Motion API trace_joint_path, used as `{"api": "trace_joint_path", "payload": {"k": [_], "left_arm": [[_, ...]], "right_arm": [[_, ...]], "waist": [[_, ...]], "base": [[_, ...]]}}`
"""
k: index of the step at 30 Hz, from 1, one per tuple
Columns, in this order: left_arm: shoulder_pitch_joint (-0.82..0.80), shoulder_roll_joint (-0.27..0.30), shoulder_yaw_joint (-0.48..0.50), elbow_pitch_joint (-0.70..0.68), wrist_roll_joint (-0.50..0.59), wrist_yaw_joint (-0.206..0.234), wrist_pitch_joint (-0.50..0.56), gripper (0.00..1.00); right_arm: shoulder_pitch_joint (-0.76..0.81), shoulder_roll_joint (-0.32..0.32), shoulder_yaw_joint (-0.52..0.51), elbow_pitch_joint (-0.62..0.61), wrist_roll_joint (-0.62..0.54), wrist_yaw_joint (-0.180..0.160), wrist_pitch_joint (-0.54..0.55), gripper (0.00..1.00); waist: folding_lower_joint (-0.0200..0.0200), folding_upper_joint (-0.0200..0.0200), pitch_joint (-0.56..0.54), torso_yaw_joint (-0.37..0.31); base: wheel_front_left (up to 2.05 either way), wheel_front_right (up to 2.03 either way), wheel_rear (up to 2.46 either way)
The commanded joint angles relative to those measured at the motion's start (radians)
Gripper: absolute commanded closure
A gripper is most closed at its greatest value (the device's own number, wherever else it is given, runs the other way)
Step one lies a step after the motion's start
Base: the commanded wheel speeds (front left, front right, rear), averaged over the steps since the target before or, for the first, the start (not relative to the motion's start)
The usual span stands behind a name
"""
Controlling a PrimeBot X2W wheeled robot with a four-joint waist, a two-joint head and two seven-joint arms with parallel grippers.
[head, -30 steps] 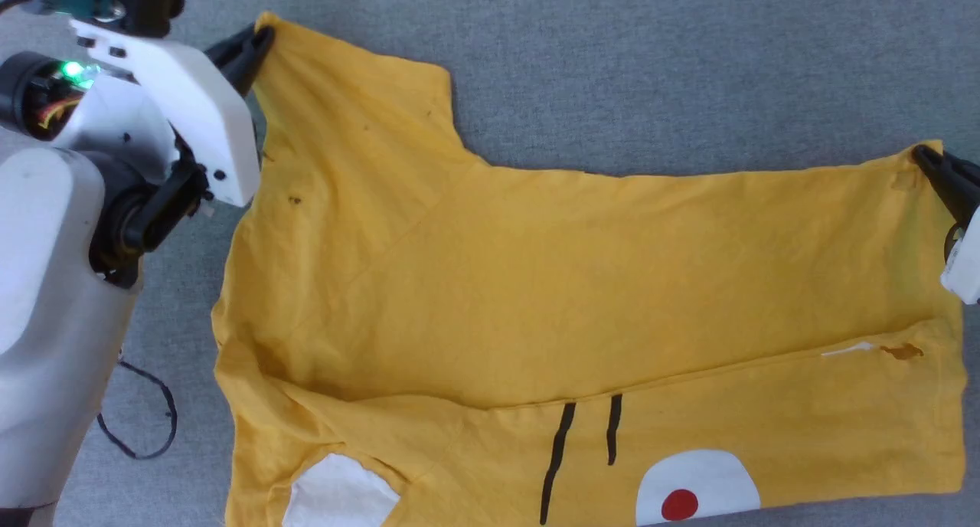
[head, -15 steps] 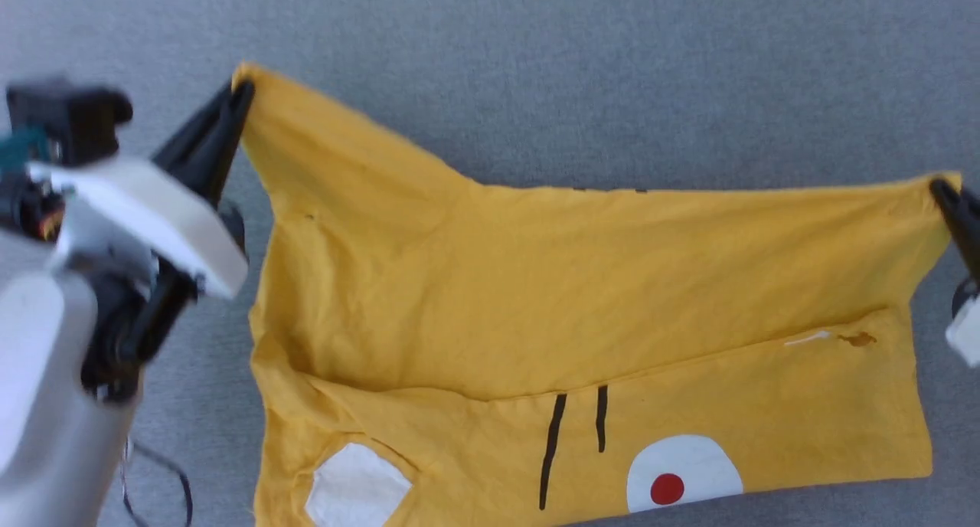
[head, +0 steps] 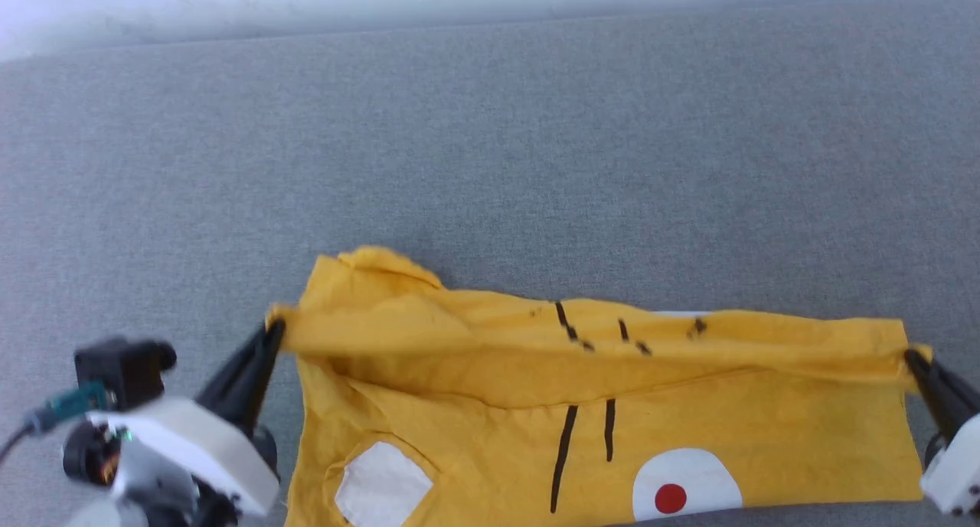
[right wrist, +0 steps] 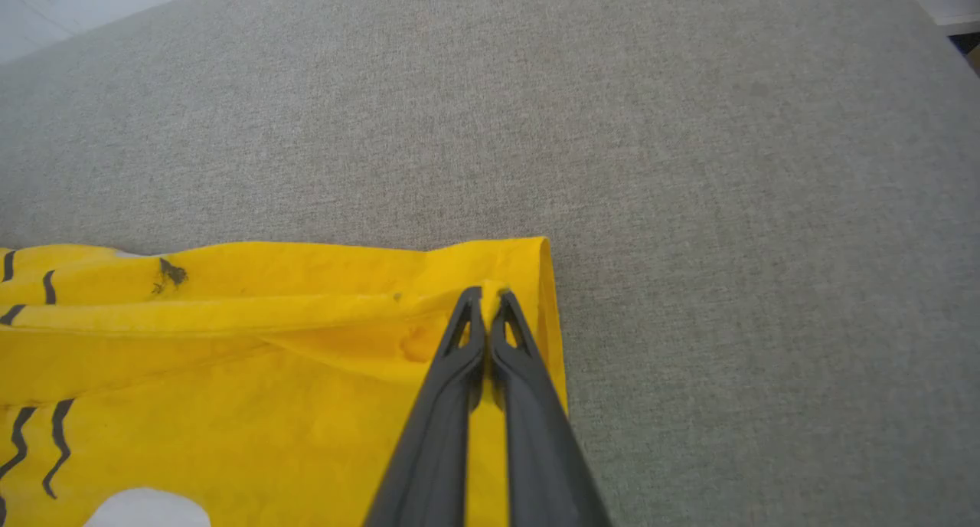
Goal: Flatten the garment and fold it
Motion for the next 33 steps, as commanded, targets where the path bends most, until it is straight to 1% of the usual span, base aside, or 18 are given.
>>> {"api": "trace_joint_path", "payload": {"k": [1,7,12,13,14,15,21,23,25,27,29,30,33], "left_arm": [[0.054,-0.007,-0.001,0.000,-0.014,0.014,-0.005,1.00],[0.150,-0.020,-0.016,0.037,-0.045,0.028,0.006,1.00],[0.177,-0.046,-0.032,0.084,-0.069,0.015,-0.003,1.00],[0.174,-0.052,-0.034,0.094,-0.070,0.012,-0.009,0.95],[0.170,-0.057,-0.035,0.104,-0.069,0.011,-0.014,0.55],[0.163,-0.063,-0.035,0.113,-0.068,0.009,-0.022,0.00],[0.127,-0.109,-0.012,0.127,-0.082,0.000,-0.086,0.00],[0.119,-0.119,0.016,0.113,-0.073,0.009,-0.138,0.00],[0.112,-0.125,0.049,0.092,-0.041,0.025,-0.209,0.00],[0.106,-0.132,0.084,0.069,0.008,0.054,-0.295,0.00],[0.103,-0.138,0.110,0.042,0.077,0.090,-0.356,0.00],[0.100,-0.140,0.121,0.027,0.124,0.109,-0.374,0.00],[0.095,-0.157,0.140,-0.013,0.264,0.147,-0.392,0.00]], "right_arm": [[0.036,0.013,-0.009,0.003,-0.001,-0.001,-0.004,1.00],[0.089,0.015,-0.007,0.013,-0.021,-0.001,0.006,1.00],[0.098,0.027,0.003,0.041,-0.034,-0.001,-0.001,1.00],[0.095,0.030,0.005,0.047,-0.037,-0.001,-0.005,1.00],[0.090,0.034,0.005,0.053,-0.041,-0.001,-0.014,0.36],[0.086,0.037,0.004,0.060,-0.045,-0.001,-0.019,0.00],[0.062,0.038,0.009,0.072,-0.047,-0.001,-0.034,0.00],[0.055,0.038,0.001,0.058,-0.036,-0.001,-0.036,0.00],[0.050,0.037,-0.015,0.039,-0.029,-0.001,-0.039,0.00],[0.048,0.038,-0.032,0.024,-0.033,-0.001,-0.041,0.00],[0.052,0.042,-0.047,0.019,-0.040,-0.001,-0.040,0.00],[0.055,0.045,-0.053,0.022,-0.046,-0.001,-0.039,0.00],[0.072,0.051,-0.054,0.043,-0.071,-0.001,-0.037,0.00]], "waist": [[0.0002,0.0000,-0.017,0.007],[0.0002,0.0000,-0.037,0.004],[0.0002,0.0000,-0.049,0.003],[0.0002,0.0000,-0.052,0.003],[0.0002,0.0000,-0.054,0.004],[0.0002,0.0000,-0.056,0.004],[0.0002,0.0000,-0.063,0.004],[0.0002,0.0000,-0.061,0.002],[0.0002,0.0000,-0.057,0.000],[0.0002,0.0000,-0.052,-0.002],[0.0002,0.0000,-0.044,-0.003],[0.0002,0.0000,-0.039,-0.001],[0.0002,0.0000,-0.025,0.005]], "base": [[0.00,0.00,0.00],[0.00,0.00,0.00],[0.00,0.00,0.00],[0.00,0.00,0.00],[0.00,0.00,0.00],[0.00,0.00,0.00],[0.00,0.00,0.00],[0.00,0.00,0.00],[0.00,0.00,0.00],[0.00,0.00,0.00],[0.00,0.00,0.00],[0.00,0.00,0.00],[0.00,0.00,0.00]]}}
